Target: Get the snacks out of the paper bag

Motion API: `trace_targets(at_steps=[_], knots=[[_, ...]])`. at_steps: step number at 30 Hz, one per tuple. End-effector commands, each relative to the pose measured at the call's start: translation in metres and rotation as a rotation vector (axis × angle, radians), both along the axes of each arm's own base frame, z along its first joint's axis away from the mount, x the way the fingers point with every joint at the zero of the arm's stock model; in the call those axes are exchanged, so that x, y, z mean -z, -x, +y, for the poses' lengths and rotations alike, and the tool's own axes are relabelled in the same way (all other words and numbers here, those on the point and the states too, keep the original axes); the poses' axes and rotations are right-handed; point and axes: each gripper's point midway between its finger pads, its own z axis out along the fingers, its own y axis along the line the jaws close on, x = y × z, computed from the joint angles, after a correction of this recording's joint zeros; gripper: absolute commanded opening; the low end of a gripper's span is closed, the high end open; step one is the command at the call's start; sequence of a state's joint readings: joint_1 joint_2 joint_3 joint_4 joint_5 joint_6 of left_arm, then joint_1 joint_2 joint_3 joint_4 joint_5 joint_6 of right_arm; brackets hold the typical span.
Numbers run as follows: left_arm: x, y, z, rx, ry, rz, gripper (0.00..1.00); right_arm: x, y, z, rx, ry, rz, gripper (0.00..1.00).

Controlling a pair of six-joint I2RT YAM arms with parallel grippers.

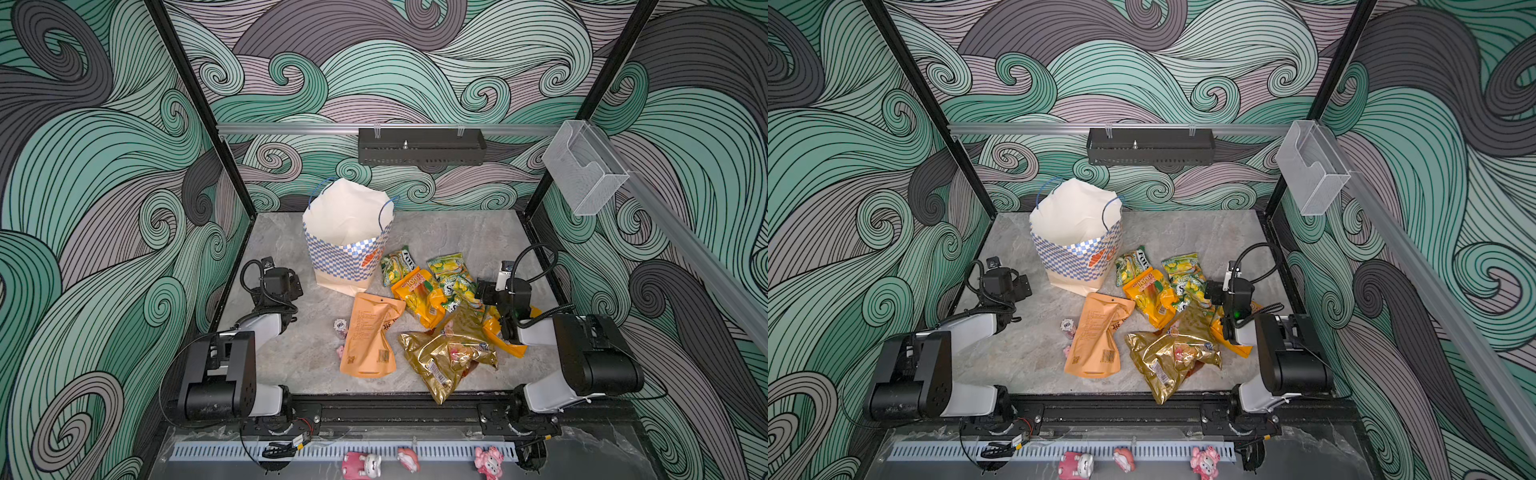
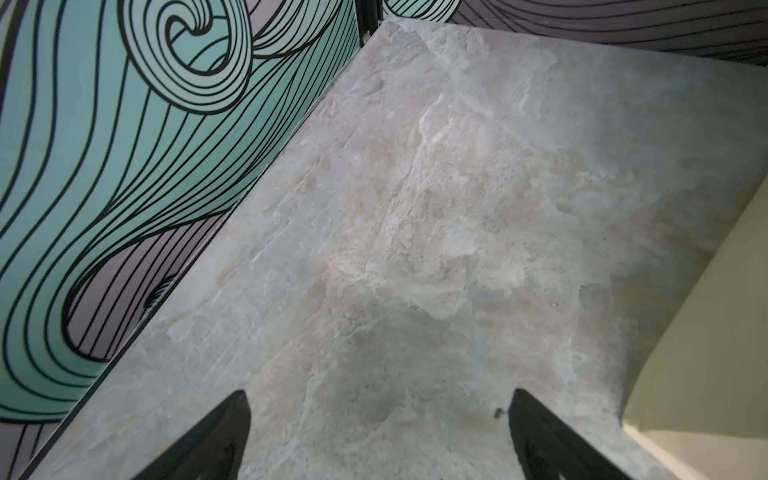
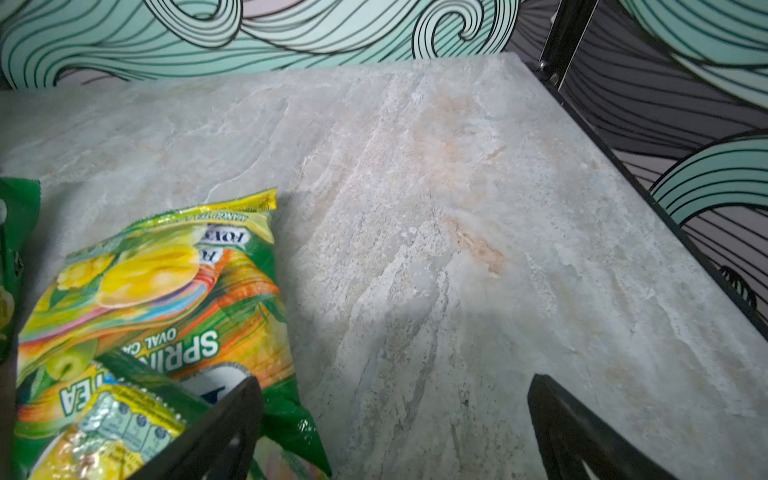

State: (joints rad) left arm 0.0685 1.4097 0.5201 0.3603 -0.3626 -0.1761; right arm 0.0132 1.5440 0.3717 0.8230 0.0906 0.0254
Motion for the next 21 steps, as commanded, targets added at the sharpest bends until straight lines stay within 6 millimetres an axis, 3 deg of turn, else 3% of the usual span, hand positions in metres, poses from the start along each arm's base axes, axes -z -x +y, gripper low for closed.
trace_targets(at_steps=[1, 5, 21], knots=[[-0.01, -0.021, -0.009, 0.068, 0.036, -0.109, 0.99, -0.02, -0.008, -0.001, 0.009, 0.021, -0.077, 1.0], [0.003, -0.029, -0.034, 0.197, 0.005, -0.089, 0.98, -0.021, -0.009, 0.0, 0.007, 0.031, -0.074, 1.0], [0.002, -0.028, -0.034, 0.204, -0.003, -0.109, 0.99, -0.02, -0.01, 0.005, -0.007, 0.049, -0.066, 1.0]])
